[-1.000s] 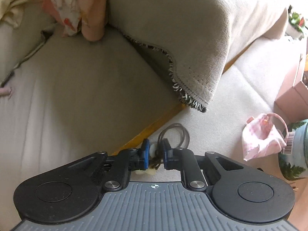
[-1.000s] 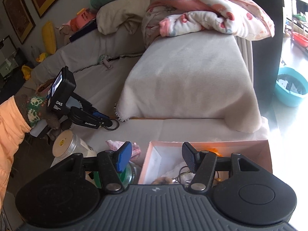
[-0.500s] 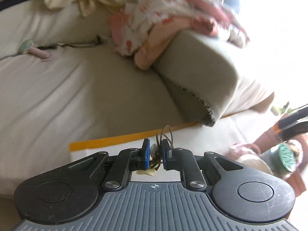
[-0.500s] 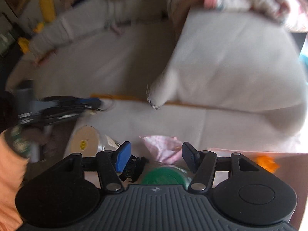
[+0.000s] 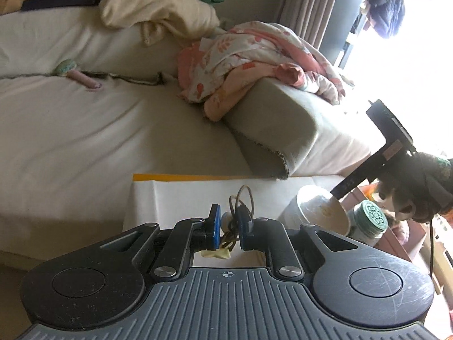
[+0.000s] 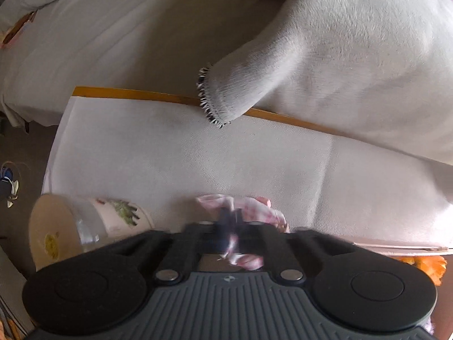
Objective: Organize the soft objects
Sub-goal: 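Carry the cable and pink bag over the pink box with both tools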
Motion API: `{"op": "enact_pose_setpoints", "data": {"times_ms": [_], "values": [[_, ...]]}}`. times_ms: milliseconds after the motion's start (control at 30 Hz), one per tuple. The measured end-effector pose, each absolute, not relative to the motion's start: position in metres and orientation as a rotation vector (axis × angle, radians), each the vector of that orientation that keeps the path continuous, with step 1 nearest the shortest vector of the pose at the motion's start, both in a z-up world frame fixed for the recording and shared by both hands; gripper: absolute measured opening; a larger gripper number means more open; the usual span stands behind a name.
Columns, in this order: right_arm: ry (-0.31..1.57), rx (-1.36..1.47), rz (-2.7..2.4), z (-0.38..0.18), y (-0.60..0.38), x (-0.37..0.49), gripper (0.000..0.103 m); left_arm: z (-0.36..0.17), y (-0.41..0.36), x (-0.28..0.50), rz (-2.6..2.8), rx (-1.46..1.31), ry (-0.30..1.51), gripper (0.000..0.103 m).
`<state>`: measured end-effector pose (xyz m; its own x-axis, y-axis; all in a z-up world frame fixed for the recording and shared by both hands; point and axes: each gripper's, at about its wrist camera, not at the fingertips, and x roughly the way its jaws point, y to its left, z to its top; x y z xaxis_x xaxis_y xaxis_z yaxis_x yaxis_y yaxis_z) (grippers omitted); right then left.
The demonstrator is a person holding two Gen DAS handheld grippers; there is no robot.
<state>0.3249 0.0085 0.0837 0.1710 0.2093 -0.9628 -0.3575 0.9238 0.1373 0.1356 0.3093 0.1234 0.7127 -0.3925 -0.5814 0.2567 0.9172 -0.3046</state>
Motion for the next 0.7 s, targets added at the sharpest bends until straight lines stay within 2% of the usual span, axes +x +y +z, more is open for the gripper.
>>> {"op": "enact_pose_setpoints", "data": {"times_ms": [233,467,567,700], "values": [[1.119,-0.071,0.483,0.175,-0.015,0.278,0.0,0.169,0.304,0.116,-0.335,-0.214,0.609,0.015],[0.87,0.008,0.521,0.279,-0.07,0.224,0.0,0.243,0.253,0.093,-0.388,-0.138,0.497,0.015],[0.787,0.032,0.515,0.303,-0.109,0.199,0.0,0.261,0.213,0.094,-0.459,-0.136,0.483,0.015],[0.749,0.055,0.479,0.303,-0.158,0.18,0.0,0.263,0.142,0.104,-0.573,-0.118,0.509,0.015]]}}
